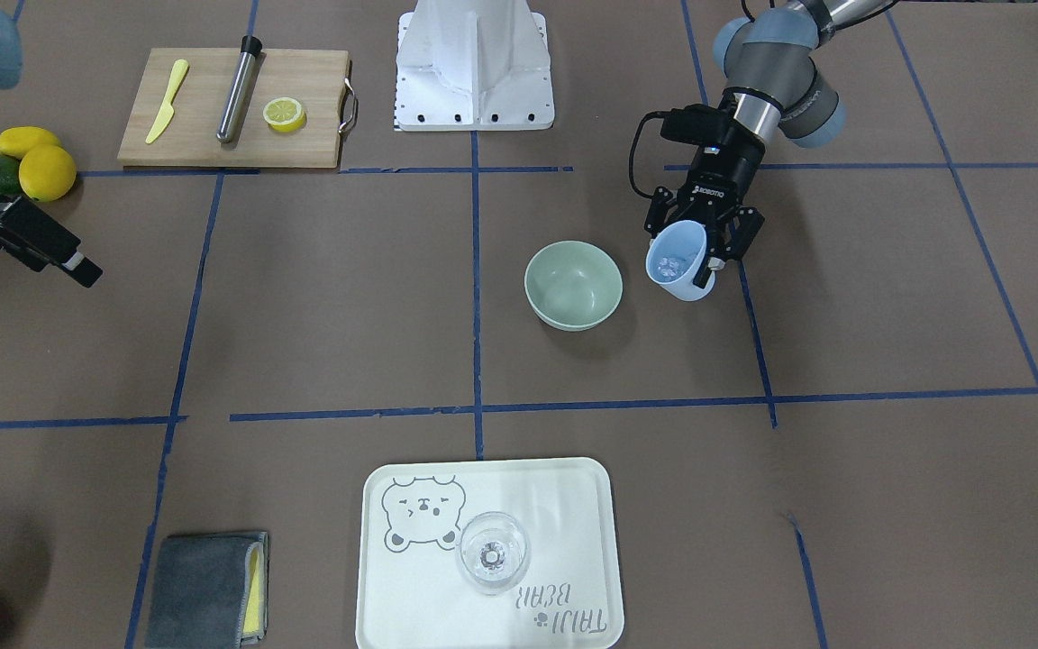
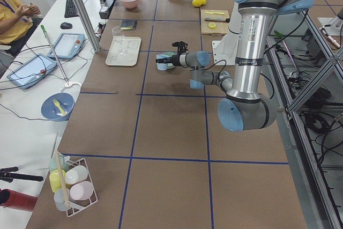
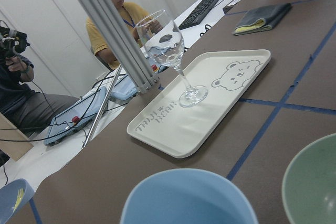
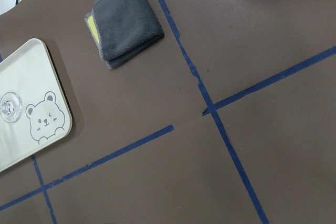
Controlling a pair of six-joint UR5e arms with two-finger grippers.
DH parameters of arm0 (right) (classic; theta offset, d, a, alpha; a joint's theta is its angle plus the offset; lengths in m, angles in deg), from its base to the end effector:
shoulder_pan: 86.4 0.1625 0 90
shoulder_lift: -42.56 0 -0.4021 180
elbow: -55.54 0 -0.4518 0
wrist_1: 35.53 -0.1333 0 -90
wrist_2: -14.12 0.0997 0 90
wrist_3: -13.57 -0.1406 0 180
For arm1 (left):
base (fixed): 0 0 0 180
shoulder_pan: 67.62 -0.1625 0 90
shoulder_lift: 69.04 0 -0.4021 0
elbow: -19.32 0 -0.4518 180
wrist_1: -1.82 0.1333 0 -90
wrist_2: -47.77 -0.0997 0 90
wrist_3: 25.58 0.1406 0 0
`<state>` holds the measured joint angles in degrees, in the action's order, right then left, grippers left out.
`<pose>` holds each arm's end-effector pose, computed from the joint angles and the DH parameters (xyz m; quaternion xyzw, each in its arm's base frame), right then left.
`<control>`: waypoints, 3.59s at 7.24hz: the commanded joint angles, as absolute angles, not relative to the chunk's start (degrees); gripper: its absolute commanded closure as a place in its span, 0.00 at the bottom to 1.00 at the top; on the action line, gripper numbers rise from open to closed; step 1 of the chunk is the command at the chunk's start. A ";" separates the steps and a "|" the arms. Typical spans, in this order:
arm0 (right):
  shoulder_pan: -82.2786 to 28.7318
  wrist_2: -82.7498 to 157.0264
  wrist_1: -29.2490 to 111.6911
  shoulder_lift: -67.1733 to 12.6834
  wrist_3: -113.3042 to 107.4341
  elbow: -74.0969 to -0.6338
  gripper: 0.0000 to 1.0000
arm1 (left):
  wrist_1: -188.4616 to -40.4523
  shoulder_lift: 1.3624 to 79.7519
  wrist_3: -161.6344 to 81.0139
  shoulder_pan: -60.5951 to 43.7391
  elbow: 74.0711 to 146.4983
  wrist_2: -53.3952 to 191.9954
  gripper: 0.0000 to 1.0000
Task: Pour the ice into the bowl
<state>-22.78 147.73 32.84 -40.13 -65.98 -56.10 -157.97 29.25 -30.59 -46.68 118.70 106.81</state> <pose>-0.2289 -0.5433 0.3303 -0.0292 -0.5189 0.2338 0.8217 0.4993 -0.4112 0.3290 0.6480 0.2473 0.2129 0.6883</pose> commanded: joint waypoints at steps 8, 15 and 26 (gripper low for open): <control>-22.86 146.13 32.68 -41.64 -65.97 -56.43 0.00 | -138.01 37.14 26.66 -51.01 119.24 93.56 1.00; -22.86 144.99 32.59 -42.69 -66.06 -56.08 0.00 | -137.92 36.78 40.60 -52.86 119.07 85.47 1.00; -31.82 139.19 32.59 -39.62 -66.94 -56.43 0.00 | -140.38 27.84 -54.84 -52.42 120.74 94.17 1.00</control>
<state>-31.77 139.30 32.59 -39.71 -66.95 -56.23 -140.37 29.86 -41.89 -52.43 120.53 93.83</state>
